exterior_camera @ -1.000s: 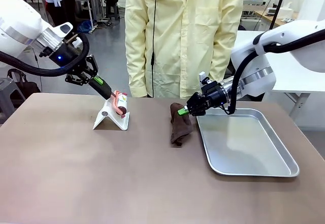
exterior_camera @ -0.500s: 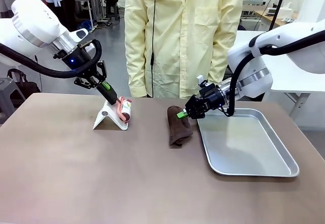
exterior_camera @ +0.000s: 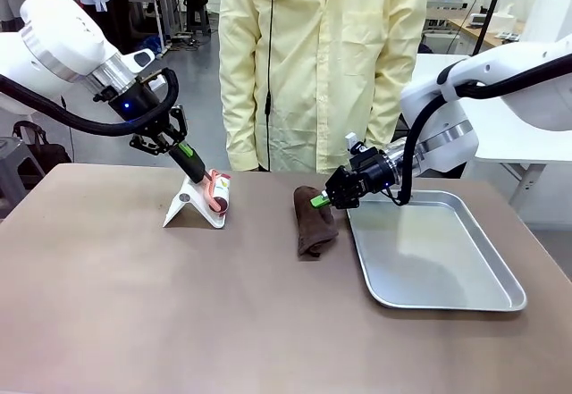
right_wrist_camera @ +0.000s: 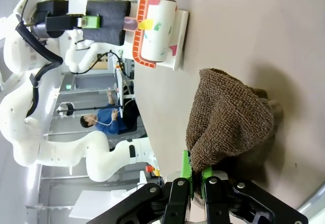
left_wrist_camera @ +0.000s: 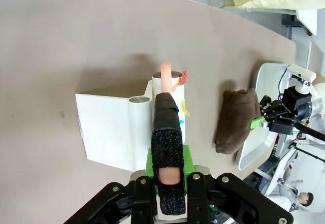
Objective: Clean the surface of the table.
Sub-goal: Return the Lint Roller and towel to their original positions.
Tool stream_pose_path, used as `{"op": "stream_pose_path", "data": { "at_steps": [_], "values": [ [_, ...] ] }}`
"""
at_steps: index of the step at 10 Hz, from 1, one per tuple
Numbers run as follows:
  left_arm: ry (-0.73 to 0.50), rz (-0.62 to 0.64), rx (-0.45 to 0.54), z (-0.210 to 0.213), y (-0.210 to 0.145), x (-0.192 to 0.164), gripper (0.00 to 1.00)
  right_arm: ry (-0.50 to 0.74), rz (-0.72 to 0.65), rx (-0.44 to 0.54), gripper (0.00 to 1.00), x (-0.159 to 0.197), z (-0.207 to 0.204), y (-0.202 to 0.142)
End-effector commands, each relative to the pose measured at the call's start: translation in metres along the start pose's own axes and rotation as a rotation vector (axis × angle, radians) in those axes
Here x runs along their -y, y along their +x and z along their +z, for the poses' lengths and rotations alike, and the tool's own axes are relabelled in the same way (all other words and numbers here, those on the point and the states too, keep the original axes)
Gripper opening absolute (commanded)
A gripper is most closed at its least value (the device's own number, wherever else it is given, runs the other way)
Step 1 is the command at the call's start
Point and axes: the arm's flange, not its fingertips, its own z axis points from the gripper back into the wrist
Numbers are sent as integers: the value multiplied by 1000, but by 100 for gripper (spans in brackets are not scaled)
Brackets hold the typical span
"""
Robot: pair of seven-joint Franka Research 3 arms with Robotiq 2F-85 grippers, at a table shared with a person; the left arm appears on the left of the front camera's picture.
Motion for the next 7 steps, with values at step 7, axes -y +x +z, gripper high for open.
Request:
{"op": "stream_pose_path", "data": {
  "at_steps": [7],
  "values": [
    [88,3,-27,-10,0,4,22,38,-10,-33,8,1,7,4]
  ]
}}
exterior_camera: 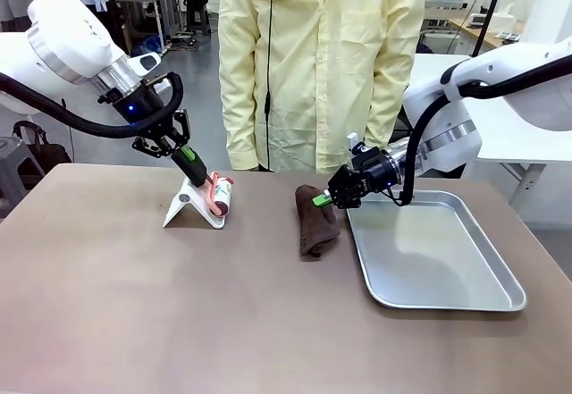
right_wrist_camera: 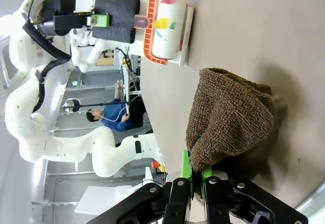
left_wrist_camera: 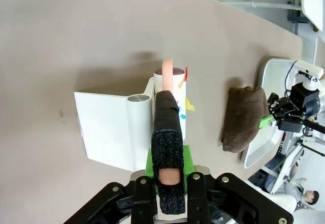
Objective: Clean the surface of the table.
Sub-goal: Return the Lint Roller and towel to their original positions.
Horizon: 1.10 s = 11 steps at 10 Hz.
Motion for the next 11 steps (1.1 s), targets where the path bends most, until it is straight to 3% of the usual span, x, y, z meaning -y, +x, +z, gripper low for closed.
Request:
{"op": "stream_pose_path", "data": {
  "at_steps": [1,3,4,5,6,7,8,9,11],
  "values": [
    [59,15,-9,-1,1,1,22,11,-3,-19,8,0,3,4],
    [70,13,-8,-1,0,0,22,17,-2,-25,8,1,3,4],
    [79,13,0,-1,0,0,35,23,-7,-37,37,1,2,4],
    [82,11,1,0,-1,0,79,28,0,-43,67,1,1,3],
    [81,9,2,1,-2,1,92,29,-3,-46,67,1,2,3],
    [79,6,4,1,-3,2,100,30,-2,-47,100,0,2,3],
    [73,4,4,2,-4,2,100,30,-3,-49,81,1,2,3],
    [68,5,4,3,-5,2,100,29,-5,-52,100,1,2,3],
    [61,8,9,5,-5,3,100,2,-9,-75,100,-3,-1,2]
  ]
}}
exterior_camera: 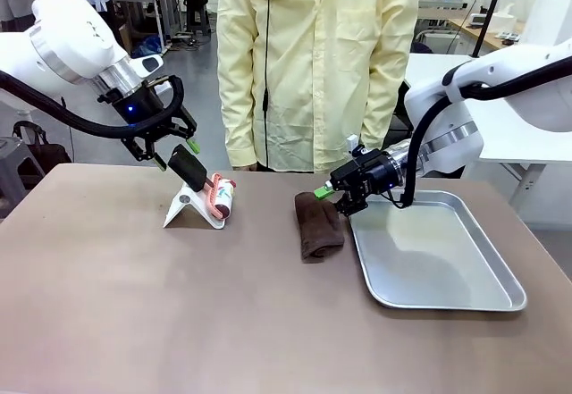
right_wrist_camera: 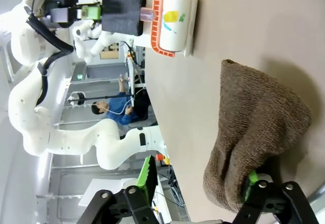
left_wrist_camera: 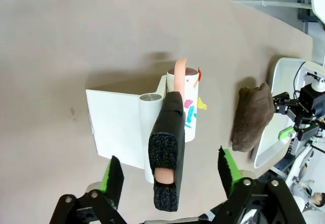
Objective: Clean the surface of the table.
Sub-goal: Return the Lint Roller and towel to their original positions.
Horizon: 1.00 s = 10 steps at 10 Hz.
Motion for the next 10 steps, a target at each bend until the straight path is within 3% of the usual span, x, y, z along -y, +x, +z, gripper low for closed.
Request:
{"op": "stream_pose_path", "data": {
  "at_steps": [1,6,8,10],
  "values": [
    [1,20,12,5,-6,2,100,-57,-12,-57,100,-13,-5,8],
    [-53,8,79,32,-40,-13,100,-526,-235,-108,100,-91,-29,26],
    [-114,-22,119,52,-71,-24,100,-739,-338,19,100,-120,-28,10],
    [-156,-42,136,72,-117,-37,100,-801,-351,173,100,-141,-23,-14]
  ]
}}
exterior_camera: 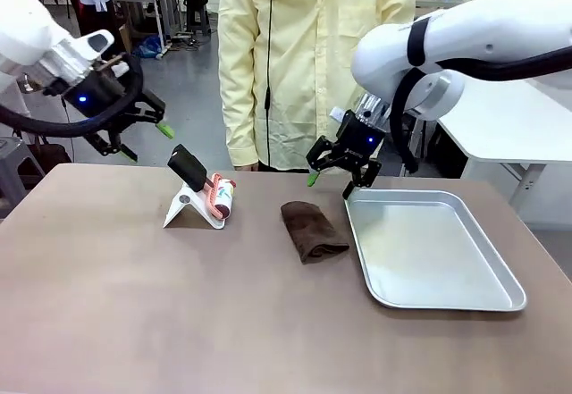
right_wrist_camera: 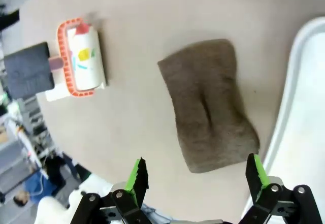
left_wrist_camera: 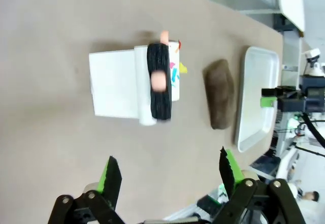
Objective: Clean the surface of the table.
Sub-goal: Return the Lint Roller and towel to their original positions.
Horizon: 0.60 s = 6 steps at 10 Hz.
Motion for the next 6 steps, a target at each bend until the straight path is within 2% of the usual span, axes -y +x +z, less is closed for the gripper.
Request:
{"op": "stream_pose_path", "data": {
  "at_steps": [1,2,3,4,5,6],
  "values": [
    [-82,-66,15,26,-56,-16,100,27,-47,85,100,3,7,-44],
    [-133,-120,5,38,-80,-24,100,92,-22,84,100,8,7,-65],
    [-160,-108,56,45,-102,-37,100,168,-16,79,100,19,4,-88],
    [-211,-118,47,47,-127,-49,100,269,-22,95,100,35,1,-116],
    [-247,-97,94,44,-153,-63,100,413,-23,124,100,61,5,-150],
    [-242,-104,113,37,-171,-71,100,486,-55,172,100,87,5,-172]
  ]
}}
